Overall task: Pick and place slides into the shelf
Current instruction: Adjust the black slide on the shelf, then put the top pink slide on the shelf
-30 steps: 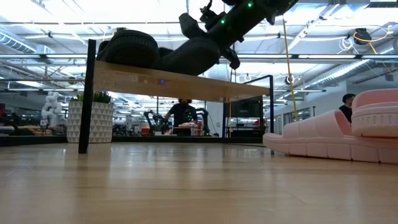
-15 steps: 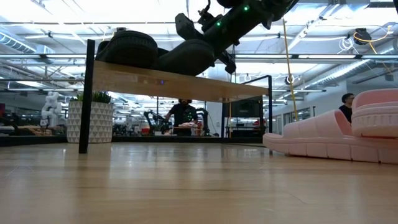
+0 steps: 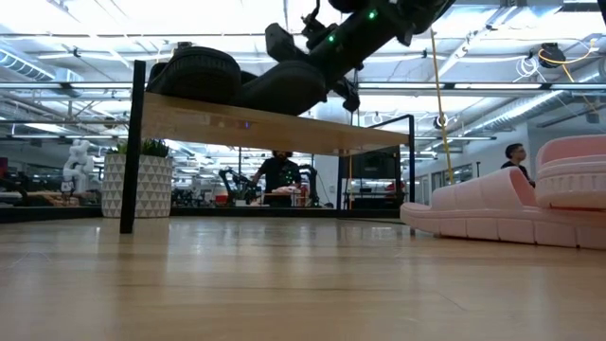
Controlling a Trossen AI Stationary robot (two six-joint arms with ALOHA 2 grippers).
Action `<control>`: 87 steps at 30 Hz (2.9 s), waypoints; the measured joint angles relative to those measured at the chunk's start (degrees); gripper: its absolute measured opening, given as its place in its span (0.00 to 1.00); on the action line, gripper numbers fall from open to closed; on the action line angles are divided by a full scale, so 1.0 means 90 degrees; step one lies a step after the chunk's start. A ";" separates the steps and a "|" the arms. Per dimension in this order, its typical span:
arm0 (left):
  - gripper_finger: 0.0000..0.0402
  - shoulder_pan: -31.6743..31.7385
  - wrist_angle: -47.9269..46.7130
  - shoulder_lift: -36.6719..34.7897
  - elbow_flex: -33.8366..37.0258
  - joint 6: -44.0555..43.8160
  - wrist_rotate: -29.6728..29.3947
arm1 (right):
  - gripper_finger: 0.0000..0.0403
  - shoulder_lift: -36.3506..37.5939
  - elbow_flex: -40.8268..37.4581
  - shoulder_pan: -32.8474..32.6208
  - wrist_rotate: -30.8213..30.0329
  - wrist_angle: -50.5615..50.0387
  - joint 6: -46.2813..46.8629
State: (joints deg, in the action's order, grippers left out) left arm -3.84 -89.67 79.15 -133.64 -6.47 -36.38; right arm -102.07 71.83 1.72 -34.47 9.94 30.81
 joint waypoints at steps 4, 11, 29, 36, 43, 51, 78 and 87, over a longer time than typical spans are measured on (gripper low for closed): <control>0.04 0.0001 0.0000 0.0000 0.0000 0.0003 0.0000 | 0.01 -0.0178 -0.0002 -0.0036 0.0026 0.0281 -0.0012; 0.01 0.0001 -0.0002 0.0000 0.0000 0.0018 0.0000 | 0.01 -0.0213 0.0000 -0.0039 0.0145 0.0489 -0.0137; 0.06 -0.0001 -0.0005 0.0002 0.0000 0.0035 0.0000 | 0.04 -0.0335 -0.0002 -0.0065 0.0760 0.1141 -0.0344; 0.06 0.0001 -0.0005 0.0002 0.0000 0.0014 0.0034 | 0.15 -0.0472 -0.0002 -0.0068 0.0930 0.1298 -0.0332; 0.06 0.0001 -0.0005 0.0002 0.0000 -0.0001 0.0036 | 0.22 -0.0456 -0.0001 -0.0078 0.1017 0.1347 -0.0383; 0.06 0.0001 -0.0005 0.0002 0.0000 -0.0001 0.0041 | 0.23 -0.0456 0.0000 -0.0066 0.1017 0.1345 -0.0558; 0.06 -0.0002 -0.0010 0.0002 0.0000 0.0006 0.0049 | 0.65 -0.0268 -0.0002 -0.0046 0.1199 0.1260 -0.0889; 0.06 -0.0002 -0.0010 0.0005 0.0000 -0.0006 0.0053 | 0.67 0.0538 0.0000 -0.0073 0.1433 0.0954 -0.1219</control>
State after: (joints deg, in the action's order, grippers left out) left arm -3.86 -89.76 79.20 -133.64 -6.52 -35.90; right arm -97.23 71.83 1.06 -21.58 18.53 19.84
